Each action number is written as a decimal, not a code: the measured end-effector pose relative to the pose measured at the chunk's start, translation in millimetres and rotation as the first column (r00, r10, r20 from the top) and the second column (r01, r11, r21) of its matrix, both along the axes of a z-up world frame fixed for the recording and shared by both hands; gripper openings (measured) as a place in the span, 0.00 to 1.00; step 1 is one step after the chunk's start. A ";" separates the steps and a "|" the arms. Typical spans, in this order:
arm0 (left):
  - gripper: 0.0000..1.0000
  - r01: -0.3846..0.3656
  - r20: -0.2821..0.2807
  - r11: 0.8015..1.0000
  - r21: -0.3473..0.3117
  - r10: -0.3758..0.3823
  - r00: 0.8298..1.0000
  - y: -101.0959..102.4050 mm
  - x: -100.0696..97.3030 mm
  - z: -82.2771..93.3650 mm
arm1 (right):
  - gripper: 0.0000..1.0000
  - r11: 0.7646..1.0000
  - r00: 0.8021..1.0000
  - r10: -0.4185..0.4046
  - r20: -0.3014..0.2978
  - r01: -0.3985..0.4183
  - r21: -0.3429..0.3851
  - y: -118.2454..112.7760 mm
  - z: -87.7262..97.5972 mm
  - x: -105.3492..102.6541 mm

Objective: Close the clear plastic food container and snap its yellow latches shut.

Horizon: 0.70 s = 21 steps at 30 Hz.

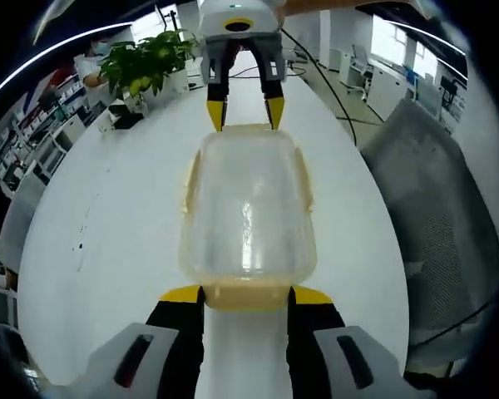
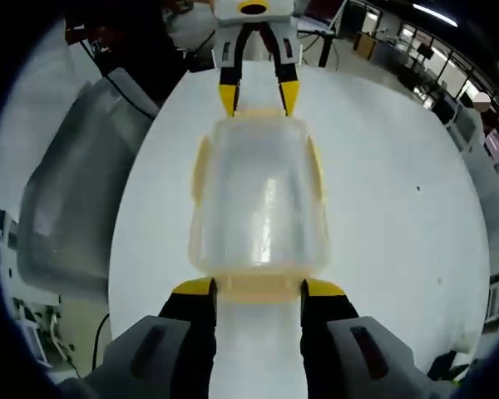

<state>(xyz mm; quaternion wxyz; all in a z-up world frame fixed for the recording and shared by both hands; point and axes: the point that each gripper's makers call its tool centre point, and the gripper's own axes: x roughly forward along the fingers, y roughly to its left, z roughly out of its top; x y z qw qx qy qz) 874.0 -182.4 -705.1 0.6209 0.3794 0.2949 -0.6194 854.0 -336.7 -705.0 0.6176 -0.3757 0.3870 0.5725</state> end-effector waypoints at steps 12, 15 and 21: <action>0.33 0.008 0.014 1.000 0.025 -0.008 1.000 -2.3 2.0 -7.4 | 0.36 1.000 1.000 0.004 -0.010 -0.004 -0.019 -4.0 -12.8 5.4; 0.33 0.009 0.014 1.000 0.022 -0.009 1.000 -2.5 1.2 -9.6 | 0.36 1.000 1.000 0.004 -0.012 -0.004 -0.020 -4.1 -14.4 4.6; 0.33 0.014 0.010 0.999 0.032 -0.014 1.000 -2.2 0.4 -13.8 | 0.36 1.000 1.000 0.001 -0.015 -0.001 -0.020 -3.3 -17.8 3.1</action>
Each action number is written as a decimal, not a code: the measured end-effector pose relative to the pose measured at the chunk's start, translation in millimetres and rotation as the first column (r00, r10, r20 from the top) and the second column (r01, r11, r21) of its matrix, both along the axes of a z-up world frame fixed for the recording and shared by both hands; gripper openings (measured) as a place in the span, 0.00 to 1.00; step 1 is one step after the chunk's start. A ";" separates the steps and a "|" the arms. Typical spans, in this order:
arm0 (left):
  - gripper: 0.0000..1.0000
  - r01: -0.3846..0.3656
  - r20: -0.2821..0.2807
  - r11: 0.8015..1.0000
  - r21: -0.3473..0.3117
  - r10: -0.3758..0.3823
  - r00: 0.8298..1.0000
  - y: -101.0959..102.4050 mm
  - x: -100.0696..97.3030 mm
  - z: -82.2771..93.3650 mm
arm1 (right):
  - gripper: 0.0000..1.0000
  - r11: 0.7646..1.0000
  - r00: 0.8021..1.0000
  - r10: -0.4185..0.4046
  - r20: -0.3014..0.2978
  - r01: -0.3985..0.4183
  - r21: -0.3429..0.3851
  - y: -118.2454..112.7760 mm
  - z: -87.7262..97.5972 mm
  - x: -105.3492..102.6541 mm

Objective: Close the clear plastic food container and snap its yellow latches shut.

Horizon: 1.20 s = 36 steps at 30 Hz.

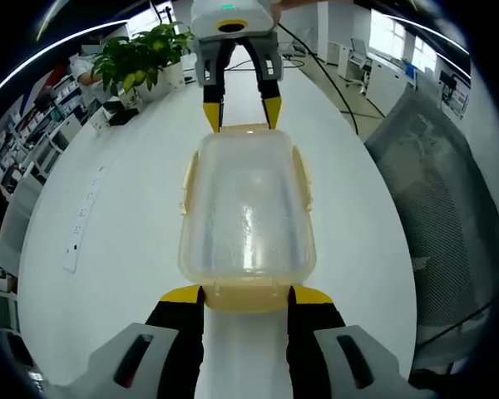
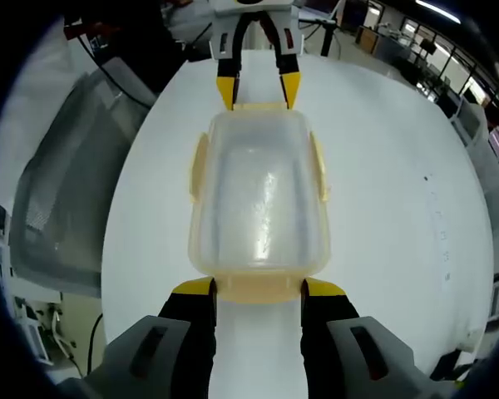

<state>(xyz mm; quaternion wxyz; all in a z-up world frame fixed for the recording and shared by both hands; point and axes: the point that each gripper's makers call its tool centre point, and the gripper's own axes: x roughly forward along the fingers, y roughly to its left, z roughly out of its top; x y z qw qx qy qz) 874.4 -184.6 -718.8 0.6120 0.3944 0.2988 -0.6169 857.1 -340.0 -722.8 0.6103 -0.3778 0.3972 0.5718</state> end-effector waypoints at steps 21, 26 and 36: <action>0.36 -0.001 0.012 0.999 -0.037 0.002 1.000 -0.1 -1.6 8.3 | 0.42 0.999 0.999 -0.038 -0.018 0.038 -0.011 -6.7 3.6 -3.5; 0.36 -0.022 0.010 0.998 -0.052 0.023 1.000 5.5 -2.6 15.5 | 0.38 0.992 0.992 -0.122 -0.013 0.122 0.037 -4.7 16.6 0.1; 0.33 -0.379 -0.062 0.904 -0.195 0.375 0.925 14.8 6.6 31.1 | 0.33 0.871 0.890 -0.455 0.016 0.441 0.217 4.3 42.8 16.2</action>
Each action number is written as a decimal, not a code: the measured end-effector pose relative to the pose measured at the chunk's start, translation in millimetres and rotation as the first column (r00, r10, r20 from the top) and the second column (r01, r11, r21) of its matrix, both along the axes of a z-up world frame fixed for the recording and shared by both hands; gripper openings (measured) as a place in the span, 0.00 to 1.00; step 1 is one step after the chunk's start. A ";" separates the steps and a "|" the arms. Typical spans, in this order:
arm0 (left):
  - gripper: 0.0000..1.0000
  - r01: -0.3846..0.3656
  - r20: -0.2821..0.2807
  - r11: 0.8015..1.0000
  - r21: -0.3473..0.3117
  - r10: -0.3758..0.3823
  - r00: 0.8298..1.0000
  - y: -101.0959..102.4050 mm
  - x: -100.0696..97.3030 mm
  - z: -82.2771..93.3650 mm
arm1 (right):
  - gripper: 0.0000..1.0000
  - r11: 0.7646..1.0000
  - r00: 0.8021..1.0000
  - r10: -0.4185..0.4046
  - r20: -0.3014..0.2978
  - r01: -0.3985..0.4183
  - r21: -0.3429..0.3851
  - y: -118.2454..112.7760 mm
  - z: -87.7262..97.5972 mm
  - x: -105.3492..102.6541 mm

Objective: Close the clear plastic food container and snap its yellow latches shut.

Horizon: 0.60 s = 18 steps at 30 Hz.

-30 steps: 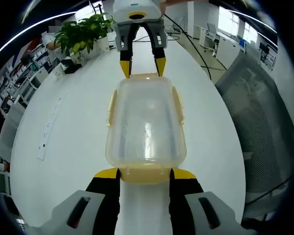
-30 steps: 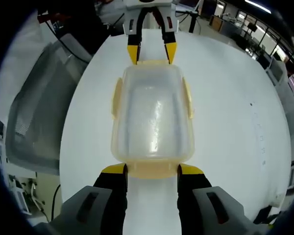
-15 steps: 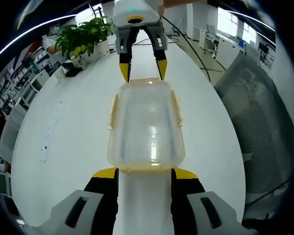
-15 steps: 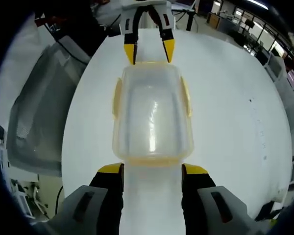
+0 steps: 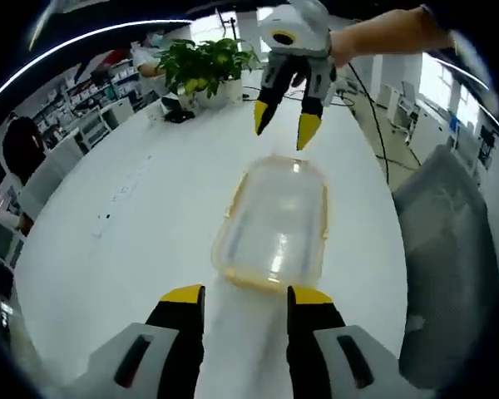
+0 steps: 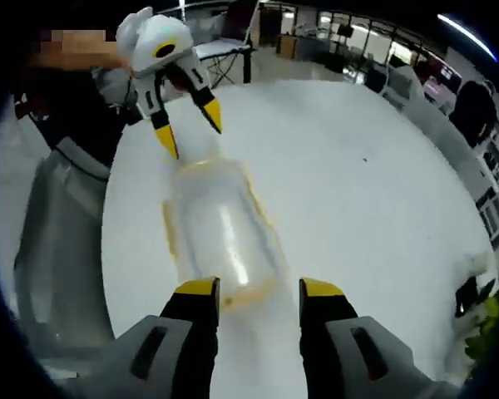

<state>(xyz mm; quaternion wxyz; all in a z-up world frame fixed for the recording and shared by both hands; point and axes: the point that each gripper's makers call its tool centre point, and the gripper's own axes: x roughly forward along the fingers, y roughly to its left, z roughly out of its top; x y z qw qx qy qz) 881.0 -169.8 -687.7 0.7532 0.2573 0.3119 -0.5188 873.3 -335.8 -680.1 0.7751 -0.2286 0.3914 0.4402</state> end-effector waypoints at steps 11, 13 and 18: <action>0.28 -0.260 -0.016 0.959 -0.113 0.259 0.966 0.2 -6.2 -3.2 | 0.34 0.986 0.988 -0.157 0.004 0.157 0.055 1.9 -18.5 -12.3; 0.27 -0.314 -0.032 0.941 -0.124 0.312 0.949 1.4 -4.0 -4.9 | 0.34 0.972 0.975 -0.222 -0.001 0.221 0.084 -1.1 -19.9 -10.9; 0.26 -0.395 -0.079 0.906 -0.151 0.387 0.919 -2.3 -6.1 -10.8 | 0.31 0.908 0.926 -0.370 -0.074 0.378 0.180 -5.8 -22.0 -9.2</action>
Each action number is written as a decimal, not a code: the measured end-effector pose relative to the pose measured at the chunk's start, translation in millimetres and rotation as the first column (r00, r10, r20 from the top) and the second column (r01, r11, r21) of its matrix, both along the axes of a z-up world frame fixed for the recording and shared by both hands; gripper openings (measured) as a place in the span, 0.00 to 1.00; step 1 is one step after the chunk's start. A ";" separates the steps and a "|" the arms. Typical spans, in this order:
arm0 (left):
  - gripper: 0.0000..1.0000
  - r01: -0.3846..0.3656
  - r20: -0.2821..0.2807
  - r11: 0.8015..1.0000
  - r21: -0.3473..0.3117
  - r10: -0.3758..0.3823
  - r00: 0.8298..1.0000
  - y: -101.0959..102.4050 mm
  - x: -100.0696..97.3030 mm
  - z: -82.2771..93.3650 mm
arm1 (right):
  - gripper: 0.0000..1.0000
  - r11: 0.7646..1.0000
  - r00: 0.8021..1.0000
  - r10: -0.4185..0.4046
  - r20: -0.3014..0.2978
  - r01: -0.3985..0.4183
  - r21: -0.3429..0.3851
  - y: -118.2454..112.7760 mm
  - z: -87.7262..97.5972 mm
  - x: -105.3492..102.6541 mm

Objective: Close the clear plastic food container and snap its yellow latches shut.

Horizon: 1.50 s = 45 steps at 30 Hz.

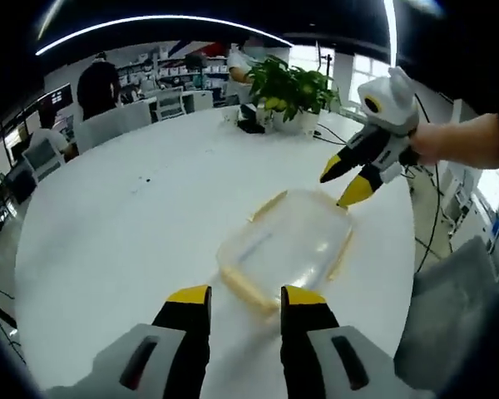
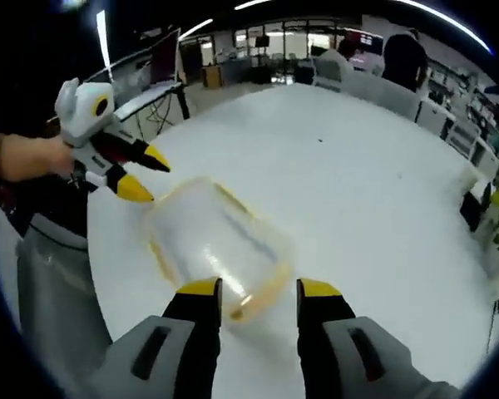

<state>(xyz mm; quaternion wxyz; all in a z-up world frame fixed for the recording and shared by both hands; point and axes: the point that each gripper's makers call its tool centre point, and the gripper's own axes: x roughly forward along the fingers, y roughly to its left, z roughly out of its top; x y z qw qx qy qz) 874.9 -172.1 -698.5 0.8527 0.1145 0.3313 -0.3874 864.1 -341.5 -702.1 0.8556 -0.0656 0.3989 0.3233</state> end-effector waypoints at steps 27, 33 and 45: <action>0.16 -0.281 -0.231 0.938 -0.203 0.233 0.945 -4.8 -1.6 -17.8 | 0.26 0.965 0.974 -0.186 -0.126 0.205 0.163 8.0 -13.2 -6.1; 0.17 -0.317 -0.249 0.924 -0.214 0.262 0.932 -0.8 -1.5 -18.6 | 0.26 0.953 0.968 -0.208 -0.140 0.233 0.193 13.1 -13.3 -6.6; 0.16 -0.391 -0.364 0.891 -0.230 0.294 0.884 -0.7 -5.2 -21.2 | 0.24 0.932 0.953 -0.245 -0.178 0.282 0.227 15.3 -14.0 -6.8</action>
